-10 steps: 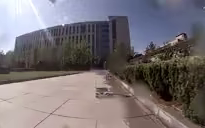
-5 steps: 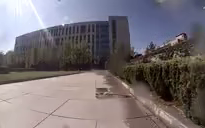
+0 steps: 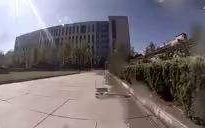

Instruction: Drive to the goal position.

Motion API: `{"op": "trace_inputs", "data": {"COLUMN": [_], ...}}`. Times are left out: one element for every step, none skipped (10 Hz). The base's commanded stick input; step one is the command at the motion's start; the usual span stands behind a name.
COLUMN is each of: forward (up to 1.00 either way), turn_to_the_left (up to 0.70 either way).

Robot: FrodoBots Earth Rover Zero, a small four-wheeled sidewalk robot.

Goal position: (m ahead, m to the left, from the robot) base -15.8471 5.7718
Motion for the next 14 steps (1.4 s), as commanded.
{"op": "trace_inputs", "data": {"forward": [0.06, 0.06, 0.06, 0.06, 0.06, 0.06, 0.06, 0.06, 0.06, 0.06, 0.06, 0.06, 0.06, 0.06], "turn_to_the_left": [0.0, 0.0, 0.0, 0.0, 0.0, 0.0, 0.0, 0.0, 0.0, 0.0, 0.0, 0.0, 0.0, 0.0]}}
